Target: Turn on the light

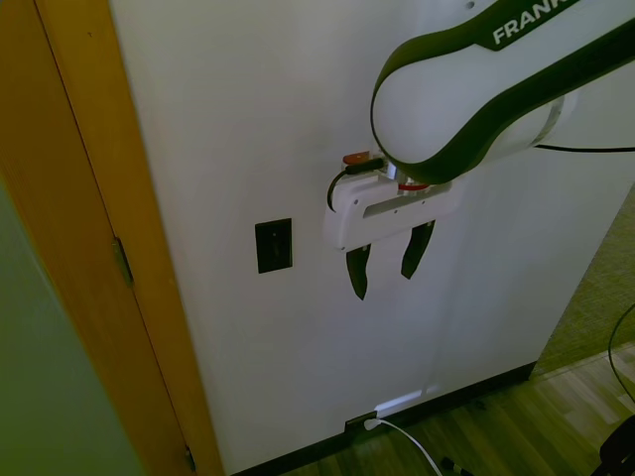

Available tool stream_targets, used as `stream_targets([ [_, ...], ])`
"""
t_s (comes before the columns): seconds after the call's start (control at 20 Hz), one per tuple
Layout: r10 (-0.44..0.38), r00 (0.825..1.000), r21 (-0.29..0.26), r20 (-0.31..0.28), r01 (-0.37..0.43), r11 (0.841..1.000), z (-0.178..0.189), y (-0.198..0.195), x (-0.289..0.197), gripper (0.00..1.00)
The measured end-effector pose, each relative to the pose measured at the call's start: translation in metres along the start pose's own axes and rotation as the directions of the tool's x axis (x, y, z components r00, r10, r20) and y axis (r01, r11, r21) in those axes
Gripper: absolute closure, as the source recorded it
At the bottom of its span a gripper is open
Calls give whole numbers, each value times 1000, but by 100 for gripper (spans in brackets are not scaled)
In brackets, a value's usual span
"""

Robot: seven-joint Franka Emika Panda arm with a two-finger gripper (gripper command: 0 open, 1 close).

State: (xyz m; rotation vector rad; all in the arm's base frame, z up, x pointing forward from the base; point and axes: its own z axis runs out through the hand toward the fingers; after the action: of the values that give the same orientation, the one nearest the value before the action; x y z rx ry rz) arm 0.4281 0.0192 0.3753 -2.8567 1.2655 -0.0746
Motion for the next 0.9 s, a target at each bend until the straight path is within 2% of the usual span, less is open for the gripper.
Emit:
stream_targets([
  [0.15, 2, 1000, 10, -8, -2, 1000, 1, -2, 1, 0],
  [0.4, 61, 997, 69, -49, -58, 996, 17, -33, 13, 0],
  [0.65, 151, 980, 139, -127, -133, 981, 38, -84, 38, 0],
  [0.9, 216, 962, 219, -169, -177, 960, 54, -119, 58, 0],
])
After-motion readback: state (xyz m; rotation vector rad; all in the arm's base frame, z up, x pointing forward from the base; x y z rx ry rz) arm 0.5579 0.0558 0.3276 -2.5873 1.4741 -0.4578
